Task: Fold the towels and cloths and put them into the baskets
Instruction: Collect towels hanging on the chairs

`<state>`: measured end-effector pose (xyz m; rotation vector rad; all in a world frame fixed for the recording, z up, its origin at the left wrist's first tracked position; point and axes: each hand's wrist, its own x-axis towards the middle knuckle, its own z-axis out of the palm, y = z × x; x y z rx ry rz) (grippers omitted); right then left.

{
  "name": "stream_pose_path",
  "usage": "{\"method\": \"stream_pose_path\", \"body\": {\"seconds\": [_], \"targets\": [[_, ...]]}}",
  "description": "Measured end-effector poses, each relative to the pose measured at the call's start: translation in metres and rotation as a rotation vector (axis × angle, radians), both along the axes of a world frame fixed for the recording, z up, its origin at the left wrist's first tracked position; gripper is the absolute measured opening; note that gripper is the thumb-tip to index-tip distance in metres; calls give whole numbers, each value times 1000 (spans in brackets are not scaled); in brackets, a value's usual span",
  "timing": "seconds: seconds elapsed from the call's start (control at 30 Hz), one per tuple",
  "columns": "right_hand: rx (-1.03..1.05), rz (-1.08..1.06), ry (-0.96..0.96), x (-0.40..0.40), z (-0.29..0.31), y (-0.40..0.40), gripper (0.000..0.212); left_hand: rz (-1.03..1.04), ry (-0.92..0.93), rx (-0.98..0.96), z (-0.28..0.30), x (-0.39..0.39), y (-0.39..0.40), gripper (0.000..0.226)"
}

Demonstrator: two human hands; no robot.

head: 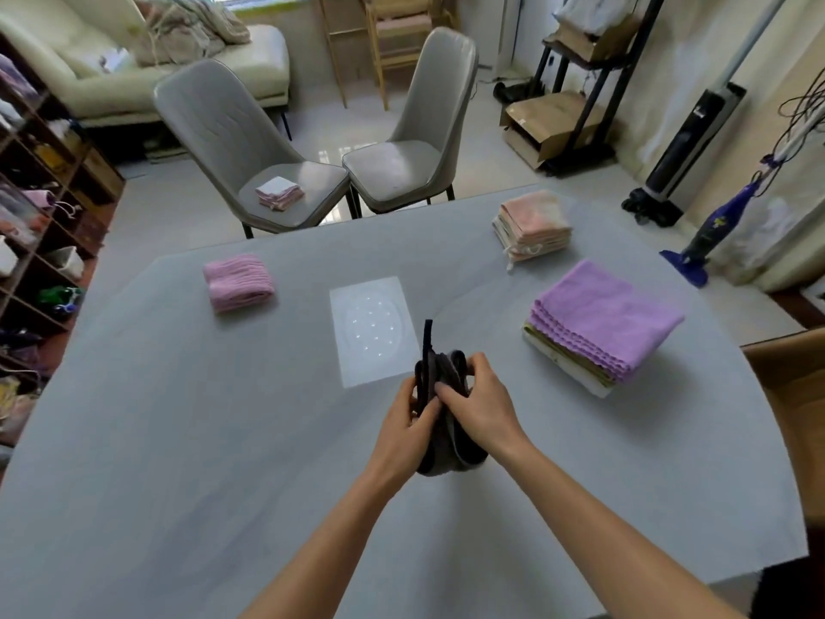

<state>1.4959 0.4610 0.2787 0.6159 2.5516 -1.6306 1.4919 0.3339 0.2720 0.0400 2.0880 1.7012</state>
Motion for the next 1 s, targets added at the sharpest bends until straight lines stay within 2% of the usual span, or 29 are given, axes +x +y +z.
{"method": "stream_pose_path", "body": {"seconds": [0.1,0.2,0.27,0.37,0.47,0.53,0.57,0.63,0.7,0.77,0.83,0.9,0.93,1.0], "targets": [[-27,28,49,4,14,-11,24,30,-55,92,14,-1,-9,29],[-112,94,129,10,24,-23,12,80,-120,188,20,-7,-17,41],[-157,223,160,15,26,-33,27,149,-126,212,22,-13,-19,49],[-111,380,144,22,33,-37,42,307,-122,196,24,-24,-28,40],[-100,203,308,18,50,-16,36,304,-102,176,23,-34,-45,38],[92,159,402,7,53,4,26,263,-59,185,27,-39,-53,34],[175,214,384,2,51,10,31,232,-56,210,30,-41,-55,34],[196,323,302,-3,40,10,61,158,-58,260,34,-41,-54,34],[91,316,279,-6,33,1,82,95,-82,304,39,-40,-50,33],[-26,236,262,-12,32,-3,87,41,-131,332,42,-39,-48,34],[21,158,254,-18,32,-1,83,6,-182,310,44,-40,-50,39],[216,115,298,-19,32,-1,71,-3,-221,264,47,-39,-49,43],[297,95,336,-18,32,-5,63,-11,-175,228,47,-38,-46,42],[377,79,414,-13,34,-16,49,-11,55,106,46,-37,-37,35]]}}
